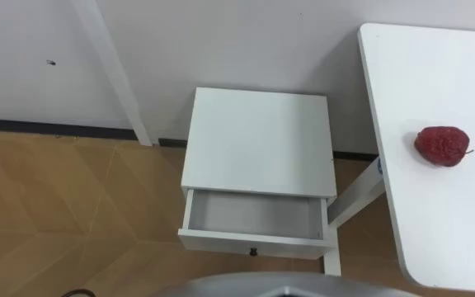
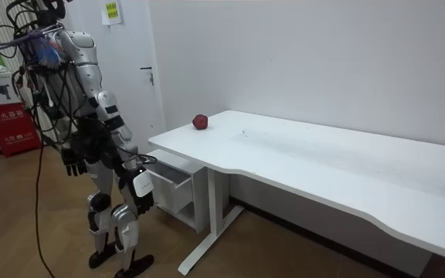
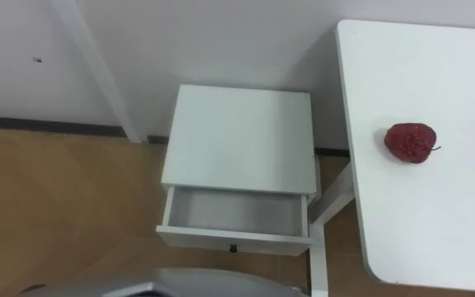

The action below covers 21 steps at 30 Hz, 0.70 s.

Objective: Put apple and close drawer

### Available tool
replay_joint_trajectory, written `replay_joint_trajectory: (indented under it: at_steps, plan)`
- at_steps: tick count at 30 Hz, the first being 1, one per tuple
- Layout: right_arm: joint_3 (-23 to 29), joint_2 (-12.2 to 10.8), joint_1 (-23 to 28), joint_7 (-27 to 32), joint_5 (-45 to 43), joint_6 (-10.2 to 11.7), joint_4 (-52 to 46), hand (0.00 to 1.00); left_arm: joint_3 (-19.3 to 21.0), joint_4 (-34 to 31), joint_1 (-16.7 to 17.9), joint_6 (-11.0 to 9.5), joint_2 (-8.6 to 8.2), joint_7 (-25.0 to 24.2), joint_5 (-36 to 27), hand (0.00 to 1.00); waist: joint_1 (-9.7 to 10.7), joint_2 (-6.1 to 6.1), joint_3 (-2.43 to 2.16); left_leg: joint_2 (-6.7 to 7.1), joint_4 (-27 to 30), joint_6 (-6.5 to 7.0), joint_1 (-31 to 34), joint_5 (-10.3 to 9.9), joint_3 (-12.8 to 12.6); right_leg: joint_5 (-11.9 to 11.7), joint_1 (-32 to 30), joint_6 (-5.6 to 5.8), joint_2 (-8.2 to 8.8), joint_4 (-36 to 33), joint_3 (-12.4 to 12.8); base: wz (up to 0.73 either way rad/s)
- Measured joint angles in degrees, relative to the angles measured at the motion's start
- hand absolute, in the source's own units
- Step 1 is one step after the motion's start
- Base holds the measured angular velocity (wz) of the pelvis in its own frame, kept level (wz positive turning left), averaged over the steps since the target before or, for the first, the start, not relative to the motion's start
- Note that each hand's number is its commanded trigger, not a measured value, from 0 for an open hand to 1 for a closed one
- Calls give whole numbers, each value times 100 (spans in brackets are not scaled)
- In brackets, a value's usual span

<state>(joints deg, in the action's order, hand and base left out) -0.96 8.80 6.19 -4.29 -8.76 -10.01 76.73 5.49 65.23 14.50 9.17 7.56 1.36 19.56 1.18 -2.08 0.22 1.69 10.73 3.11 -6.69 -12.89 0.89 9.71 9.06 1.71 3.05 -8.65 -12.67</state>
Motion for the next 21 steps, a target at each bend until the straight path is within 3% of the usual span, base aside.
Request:
replay_joint_trajectory:
  at_steps: [8, 13, 16, 21]
  plan:
    - [50, 1, -3, 58, 167, 6, -6, 0, 7, -2, -49, -1, 0, -49, 1, 0, -1, 4, 1, -2, 0, 2, 3, -3, -8, 0, -16, 0, 0, -2, 6, 0]
    - [498, 0, 69, 342, 709, 4, 14, 0, 160, 7, -44, 7, -16, -21, 15, 0, 10, 22, -2, -11, -12, 2, 1, -5, -48, 0, -36, 0, -11, -4, 94, -4]
    - [799, -2, 149, 648, 1522, 3, 90, 0, 247, 4, -47, 7, -28, 107, 5, 0, 21, 60, -12, -11, -14, 4, -3, -6, -67, 0, -39, 0, -15, -2, 150, 0]
    - [1927, 0, 209, 1032, 4051, 208, 66, 0, 692, 4, -64, -44, -32, 195, 9, 0, 179, 126, 2, -14, -17, 4, -14, -12, -79, -1, -36, -1, -19, -2, 174, -1]
